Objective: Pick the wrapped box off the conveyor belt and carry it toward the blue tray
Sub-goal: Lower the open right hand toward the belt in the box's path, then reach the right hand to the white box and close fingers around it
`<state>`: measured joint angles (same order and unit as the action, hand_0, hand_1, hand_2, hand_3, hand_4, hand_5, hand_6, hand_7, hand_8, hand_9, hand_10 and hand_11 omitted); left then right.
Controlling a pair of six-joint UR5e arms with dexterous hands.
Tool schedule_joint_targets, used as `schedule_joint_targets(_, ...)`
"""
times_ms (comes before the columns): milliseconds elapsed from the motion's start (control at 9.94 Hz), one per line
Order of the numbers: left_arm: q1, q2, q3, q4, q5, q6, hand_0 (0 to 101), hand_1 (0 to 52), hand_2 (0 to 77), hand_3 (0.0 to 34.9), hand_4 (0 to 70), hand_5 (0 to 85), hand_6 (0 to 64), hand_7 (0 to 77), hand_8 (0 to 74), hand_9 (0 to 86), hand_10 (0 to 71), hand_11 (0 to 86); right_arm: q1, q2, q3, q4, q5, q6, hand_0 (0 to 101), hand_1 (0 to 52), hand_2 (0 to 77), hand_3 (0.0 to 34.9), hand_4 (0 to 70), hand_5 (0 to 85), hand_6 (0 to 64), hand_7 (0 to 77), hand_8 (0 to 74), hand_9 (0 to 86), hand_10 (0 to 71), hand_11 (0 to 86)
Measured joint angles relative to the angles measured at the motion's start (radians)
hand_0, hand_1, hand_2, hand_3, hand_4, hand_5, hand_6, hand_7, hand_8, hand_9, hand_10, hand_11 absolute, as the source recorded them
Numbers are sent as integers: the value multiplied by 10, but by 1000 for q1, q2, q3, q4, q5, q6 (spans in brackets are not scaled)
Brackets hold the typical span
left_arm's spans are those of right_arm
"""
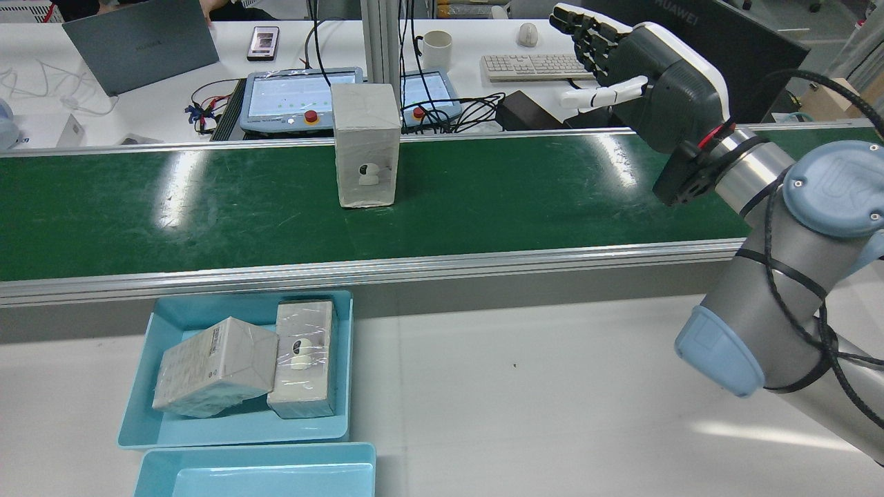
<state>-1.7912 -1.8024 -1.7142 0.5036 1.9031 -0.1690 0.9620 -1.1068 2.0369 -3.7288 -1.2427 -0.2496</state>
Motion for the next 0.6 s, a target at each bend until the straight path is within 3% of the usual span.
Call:
schedule_joint_targets(302,0,0,0,0,0,0,0,0,5,0,0,11,0,0,0,0,0,0,-15,9,-120,16,0,1,470,164,164,21,82,98,0,71,5,16,0,16)
schedule_joint_targets(604,0,0,0,0,0,0,0,0,5,0,0,11,0,0,0,0,0,0,-45,84,-241,56,2,-1,472,153,147,30,65,82,0,55,0,16,0,16)
